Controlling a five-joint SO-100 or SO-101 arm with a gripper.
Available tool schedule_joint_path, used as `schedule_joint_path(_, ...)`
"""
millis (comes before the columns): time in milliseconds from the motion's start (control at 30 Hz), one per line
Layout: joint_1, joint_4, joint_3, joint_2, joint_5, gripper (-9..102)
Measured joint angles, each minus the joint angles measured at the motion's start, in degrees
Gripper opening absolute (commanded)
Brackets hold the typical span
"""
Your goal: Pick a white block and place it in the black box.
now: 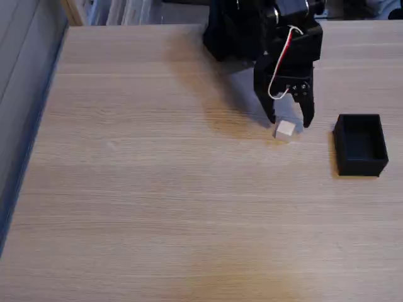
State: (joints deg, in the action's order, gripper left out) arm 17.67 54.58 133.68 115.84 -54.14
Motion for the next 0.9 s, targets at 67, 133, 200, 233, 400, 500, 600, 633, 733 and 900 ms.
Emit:
schedule_joint_path(67,0.00,-0.26,-0.53,-1.23,0.53,28)
schedule_joint_path(133,0.00,-0.62,-1.23,-2.72,0.97,28)
schedule_joint_path(200,0.00,-0.62,-2.11,-4.31,1.14,27)
schedule_joint_path(233,0.00,-0.62,-2.64,-5.10,1.23,27)
schedule_joint_path(400,-0.09,-0.62,-4.39,-8.53,1.41,24)
schedule_joint_path(500,-0.09,-0.62,-4.92,-9.93,1.41,20)
schedule_joint_path(600,-1.05,-0.62,-5.10,-10.90,1.32,12)
schedule_joint_path(633,-1.32,-0.62,-5.19,-10.99,1.58,8)
schedule_joint_path(733,-1.32,-0.62,-5.19,-11.34,1.41,2)
schedule_joint_path(900,-1.14,-0.62,-5.36,-11.43,1.14,0)
